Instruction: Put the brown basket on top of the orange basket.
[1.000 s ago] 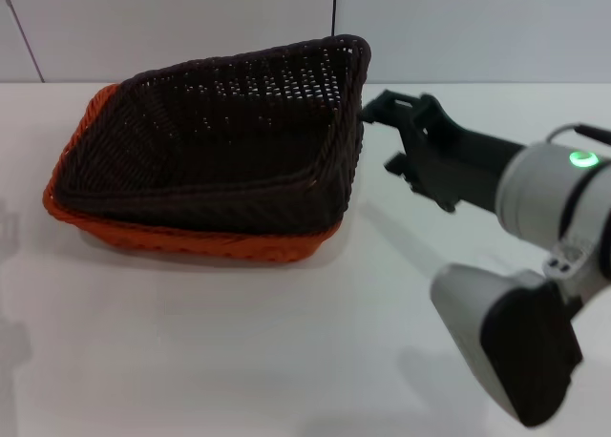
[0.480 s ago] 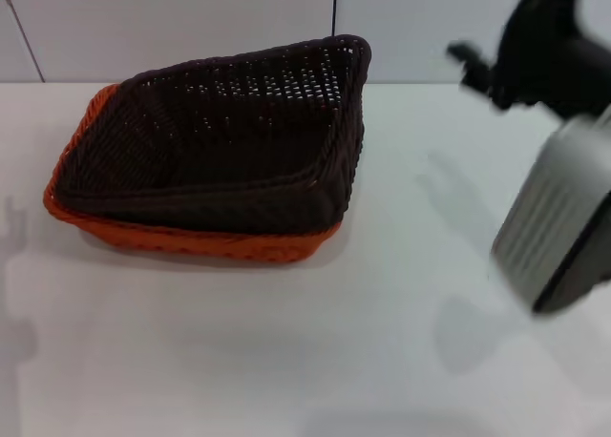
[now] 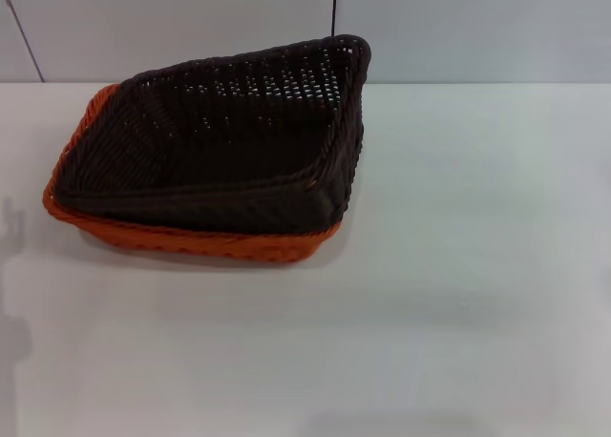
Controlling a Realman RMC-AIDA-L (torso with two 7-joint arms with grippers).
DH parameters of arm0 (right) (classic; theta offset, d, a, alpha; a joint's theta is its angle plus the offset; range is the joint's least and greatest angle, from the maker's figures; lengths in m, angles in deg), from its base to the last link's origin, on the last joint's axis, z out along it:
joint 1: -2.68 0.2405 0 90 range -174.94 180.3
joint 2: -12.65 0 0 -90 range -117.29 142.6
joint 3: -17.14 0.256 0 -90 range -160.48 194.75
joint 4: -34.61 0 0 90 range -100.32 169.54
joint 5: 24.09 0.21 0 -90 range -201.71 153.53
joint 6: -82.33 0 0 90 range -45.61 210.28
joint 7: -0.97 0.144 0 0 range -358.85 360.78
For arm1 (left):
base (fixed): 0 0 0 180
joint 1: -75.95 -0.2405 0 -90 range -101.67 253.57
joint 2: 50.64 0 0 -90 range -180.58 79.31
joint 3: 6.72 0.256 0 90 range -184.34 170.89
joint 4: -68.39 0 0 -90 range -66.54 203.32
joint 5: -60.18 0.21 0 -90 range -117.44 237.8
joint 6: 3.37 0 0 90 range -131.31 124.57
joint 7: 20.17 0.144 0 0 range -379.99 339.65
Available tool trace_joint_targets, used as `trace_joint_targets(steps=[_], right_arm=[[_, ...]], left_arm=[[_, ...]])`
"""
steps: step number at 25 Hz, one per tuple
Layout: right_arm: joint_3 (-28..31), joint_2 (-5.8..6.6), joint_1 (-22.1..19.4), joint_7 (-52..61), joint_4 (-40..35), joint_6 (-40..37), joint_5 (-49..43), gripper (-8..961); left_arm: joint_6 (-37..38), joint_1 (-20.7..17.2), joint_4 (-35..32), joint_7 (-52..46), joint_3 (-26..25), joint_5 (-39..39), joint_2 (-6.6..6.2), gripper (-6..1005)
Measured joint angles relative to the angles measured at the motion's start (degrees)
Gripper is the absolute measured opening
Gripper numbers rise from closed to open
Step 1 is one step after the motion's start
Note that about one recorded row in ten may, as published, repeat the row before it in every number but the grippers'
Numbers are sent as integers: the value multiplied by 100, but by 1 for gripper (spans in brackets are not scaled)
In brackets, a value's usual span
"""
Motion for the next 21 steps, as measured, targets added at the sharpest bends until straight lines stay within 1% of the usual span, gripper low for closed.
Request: trace_joint_targets(steps=[1, 2, 4, 7, 8, 9, 10, 12, 13, 15, 21], right_arm=[[-17, 4, -13, 298, 274, 454, 331, 831], [-21, 12, -15, 707, 589, 762, 517, 831], [-38, 22, -3, 1640, 1196, 1288, 606, 830], [-252, 20, 155, 2848, 2354, 2457, 98, 830], [-412, 19, 302, 3114, 2873, 3071, -23, 830], [-806, 16, 615, 3552, 3951, 4407, -141, 830], [-806, 16, 615, 3552, 3951, 4407, -141, 829], [-1127, 15, 802, 3812, 4669, 5325, -125, 829], [-1198, 13, 830, 3881, 4866, 5651, -107, 829], [-1252, 9, 839, 3932, 4978, 5958, -65, 830], [-1337, 2, 838, 3955, 5009, 5806, -22, 830]], left_arm=[[0, 0, 0, 0, 0, 0, 0, 754], [-20, 119, -254, -351, -8, 4, -10, 754], [-6, 235, -536, -696, -14, 69, -13, 754], [90, 331, -899, -1224, -34, 293, -16, 754], [191, 359, -1029, -1404, -39, 410, -17, 754], [324, 390, -1193, -1516, -42, 506, -15, 754], [529, 440, -1415, -1618, -43, 613, -3, 754], [652, 467, -1542, -1649, -43, 646, 7, 754], [674, 465, -1561, -1657, -43, 647, 8, 754], [683, 448, -1569, -1663, -43, 652, 9, 754], [687, 409, -1588, -1667, -46, 656, 12, 754]])
